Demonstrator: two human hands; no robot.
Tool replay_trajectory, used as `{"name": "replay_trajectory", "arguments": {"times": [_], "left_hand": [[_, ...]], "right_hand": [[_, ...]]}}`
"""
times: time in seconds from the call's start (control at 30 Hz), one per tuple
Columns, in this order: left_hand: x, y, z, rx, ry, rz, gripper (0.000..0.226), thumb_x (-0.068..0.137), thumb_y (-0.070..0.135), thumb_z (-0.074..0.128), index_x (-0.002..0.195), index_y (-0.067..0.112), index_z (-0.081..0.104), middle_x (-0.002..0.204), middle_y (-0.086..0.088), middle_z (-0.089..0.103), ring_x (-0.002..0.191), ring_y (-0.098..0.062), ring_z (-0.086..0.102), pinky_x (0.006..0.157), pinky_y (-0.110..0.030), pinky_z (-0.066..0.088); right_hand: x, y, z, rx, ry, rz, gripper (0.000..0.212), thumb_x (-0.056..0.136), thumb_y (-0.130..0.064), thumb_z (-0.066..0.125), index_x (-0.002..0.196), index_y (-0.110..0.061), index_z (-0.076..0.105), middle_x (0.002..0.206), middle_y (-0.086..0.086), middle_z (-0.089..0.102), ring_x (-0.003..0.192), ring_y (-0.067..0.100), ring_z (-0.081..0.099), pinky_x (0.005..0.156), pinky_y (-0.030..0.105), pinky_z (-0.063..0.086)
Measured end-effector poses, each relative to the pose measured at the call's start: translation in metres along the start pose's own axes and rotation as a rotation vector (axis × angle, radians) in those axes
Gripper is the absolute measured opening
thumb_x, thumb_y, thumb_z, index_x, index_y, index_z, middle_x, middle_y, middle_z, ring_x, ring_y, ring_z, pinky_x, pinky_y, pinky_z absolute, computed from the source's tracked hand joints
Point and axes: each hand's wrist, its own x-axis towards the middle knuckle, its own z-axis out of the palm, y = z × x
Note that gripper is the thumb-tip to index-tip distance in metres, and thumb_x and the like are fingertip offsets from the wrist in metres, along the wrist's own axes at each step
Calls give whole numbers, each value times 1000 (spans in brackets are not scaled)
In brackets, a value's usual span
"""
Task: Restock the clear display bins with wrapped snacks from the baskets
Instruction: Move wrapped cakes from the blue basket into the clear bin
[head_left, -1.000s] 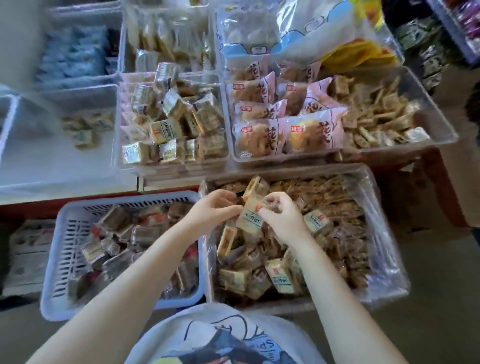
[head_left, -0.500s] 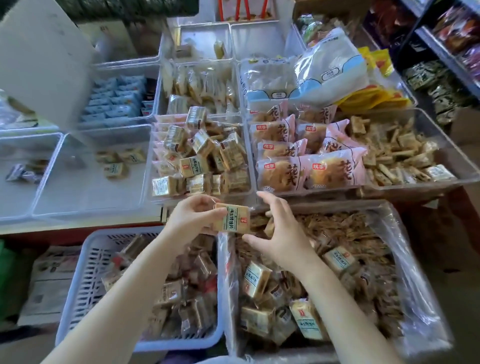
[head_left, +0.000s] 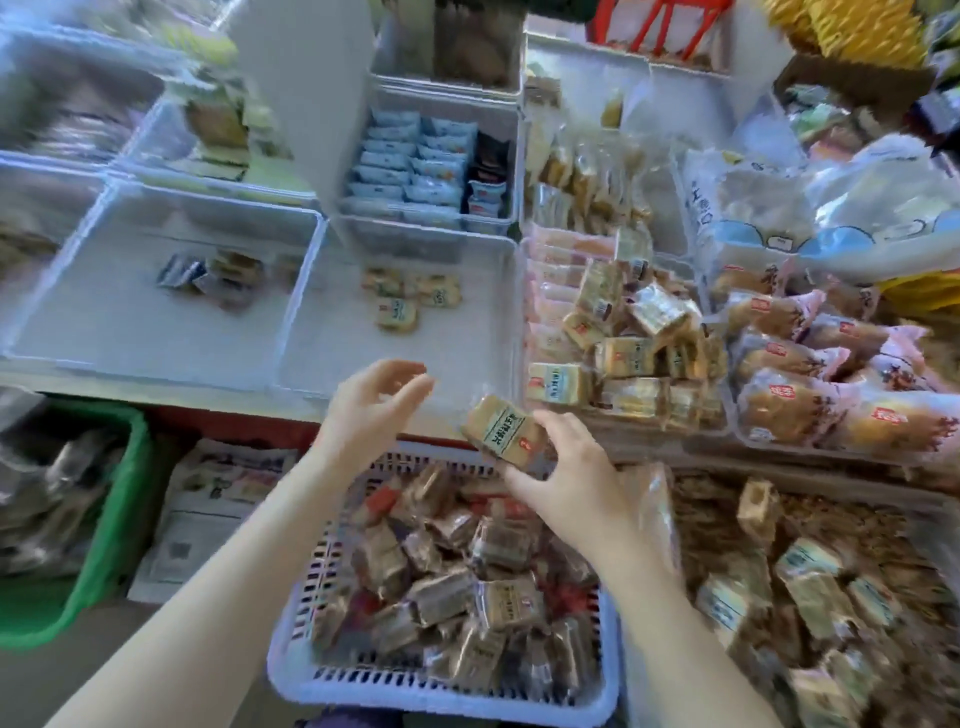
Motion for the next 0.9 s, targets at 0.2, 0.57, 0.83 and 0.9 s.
{"name": "replay_trajectory", "arguments": {"times": [0.2, 0.57, 0.83, 0.9], "left_hand": [[50, -84, -80, 823, -51, 186, 54, 91, 66, 38, 103, 25, 71, 102, 3, 71, 108, -22, 61, 115, -48, 21], [56, -110, -77, 874, -89, 231, 75, 89, 72, 8, 79, 29, 69, 73, 16, 50, 95, -12, 60, 121, -46, -2], [55, -109, -80, 936, -134, 199, 78, 90, 74, 3, 81, 29, 66, 76, 17, 52, 98, -11, 59, 121, -47, -2], [54, -105, -81, 934, -126, 210, 77, 89, 73, 4, 83, 29, 67, 78, 16, 56, 98, -11, 60, 122, -47, -2]], "right_hand": [[59, -63, 45, -9, 59, 104, 61, 84, -51, 71, 135, -22, 54, 117, -1, 48, 100, 15, 51, 81, 29, 43], [197, -73, 126, -310, -282, 336, 34, 82, -31, 79, 107, -22, 58, 104, 2, 67, 97, 26, 63, 80, 34, 53], [181, -78, 123, -193, -281, 293, 53, 94, -20, 61, 144, -26, 46, 115, 7, 64, 92, 24, 63, 78, 36, 54], [158, -77, 93, -91, -119, 221, 41, 94, -18, 58, 134, -23, 54, 106, 5, 62, 90, 22, 60, 78, 36, 52]]}}
